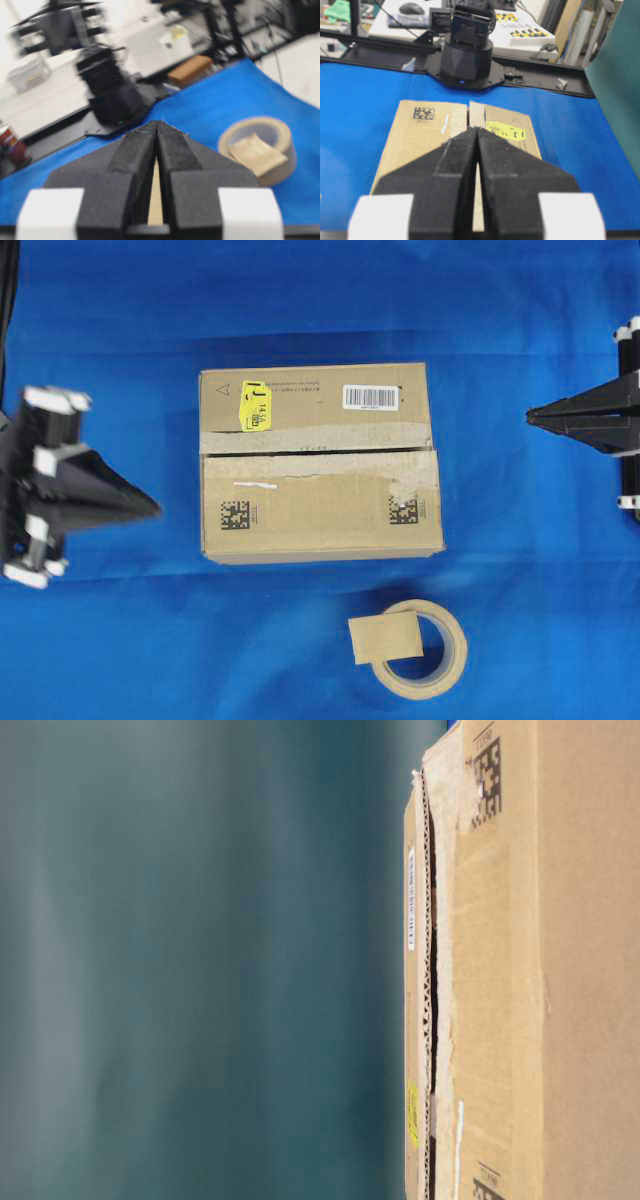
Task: Apply tape along the seams of the closed cardboard box to seal it securely.
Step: 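Move the left gripper toward the beige tape roll in front of the box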
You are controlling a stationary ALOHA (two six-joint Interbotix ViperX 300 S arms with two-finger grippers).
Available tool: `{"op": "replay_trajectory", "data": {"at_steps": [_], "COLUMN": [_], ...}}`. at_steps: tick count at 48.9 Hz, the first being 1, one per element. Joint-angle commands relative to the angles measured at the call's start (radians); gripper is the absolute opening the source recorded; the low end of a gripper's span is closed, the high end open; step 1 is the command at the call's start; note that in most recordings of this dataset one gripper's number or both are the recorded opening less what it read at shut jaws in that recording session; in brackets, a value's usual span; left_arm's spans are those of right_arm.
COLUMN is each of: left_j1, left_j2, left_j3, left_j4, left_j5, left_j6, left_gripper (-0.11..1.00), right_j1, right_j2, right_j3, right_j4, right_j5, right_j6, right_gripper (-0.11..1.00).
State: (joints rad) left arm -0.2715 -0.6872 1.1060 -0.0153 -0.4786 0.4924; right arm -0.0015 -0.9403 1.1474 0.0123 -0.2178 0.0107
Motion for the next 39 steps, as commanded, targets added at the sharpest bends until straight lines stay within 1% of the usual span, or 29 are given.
{"op": "replay_trajectory", "data": {"at_steps": [1, 3, 5, 6, 10, 17, 18, 19, 24, 27, 31, 34, 39], "left_j1": [-0.035, -0.049, -0.058, -0.064, -0.089, -0.100, -0.100, -0.100, -0.100, -0.100, -0.100, -0.100, -0.092], "left_j2": [0.092, 0.140, 0.190, 0.229, 0.325, 0.488, 0.511, 0.531, 0.623, 0.663, 0.693, 0.716, 0.770], "left_j3": [-0.066, -0.084, -0.109, -0.129, -0.184, -0.285, -0.299, -0.311, -0.374, -0.403, -0.433, -0.451, -0.479], "left_j4": [-0.002, -0.003, -0.003, -0.003, -0.003, -0.003, -0.003, -0.003, -0.005, -0.005, -0.008, -0.009, -0.009], "left_j5": [-0.012, -0.012, -0.011, -0.008, 0.011, 0.080, 0.089, 0.100, 0.135, 0.153, 0.163, 0.163, 0.163], "left_j6": [0.078, 0.121, 0.153, 0.179, 0.241, 0.345, 0.360, 0.377, 0.451, 0.491, 0.526, 0.541, 0.561], "left_gripper": [0.00, 0.01, 0.04, 0.09, 0.25, 0.67, 0.72, 0.74, 0.65, 0.65, 0.64, 0.64, 0.64], "right_j1": [0.002, 0.002, 0.002, 0.002, 0.002, 0.002, 0.002, 0.002, 0.002, 0.002, 0.002, 0.002, 0.002], "right_j2": [0.015, 0.020, 0.025, 0.026, 0.031, 0.038, 0.040, 0.040, 0.044, 0.044, 0.048, 0.049, 0.055], "right_j3": [-0.028, -0.028, -0.028, -0.028, -0.028, -0.026, -0.026, -0.026, -0.025, -0.025, -0.025, -0.023, -0.023], "right_j4": [0.003, 0.003, 0.002, 0.003, 0.002, 0.002, 0.003, 0.002, 0.002, 0.002, 0.002, 0.002, 0.000], "right_j5": [-0.014, -0.014, -0.014, -0.014, -0.018, -0.026, -0.026, -0.026, -0.026, -0.025, -0.023, -0.025, -0.026], "right_j6": [0.002, 0.002, 0.002, 0.000, 0.000, 0.000, 0.000, 0.000, 0.000, 0.000, 0.000, -0.002, -0.002], "right_gripper": [0.02, 0.02, 0.02, 0.02, 0.02, 0.02, 0.02, 0.02, 0.03, 0.06, 0.10, 0.12, 0.13]}}
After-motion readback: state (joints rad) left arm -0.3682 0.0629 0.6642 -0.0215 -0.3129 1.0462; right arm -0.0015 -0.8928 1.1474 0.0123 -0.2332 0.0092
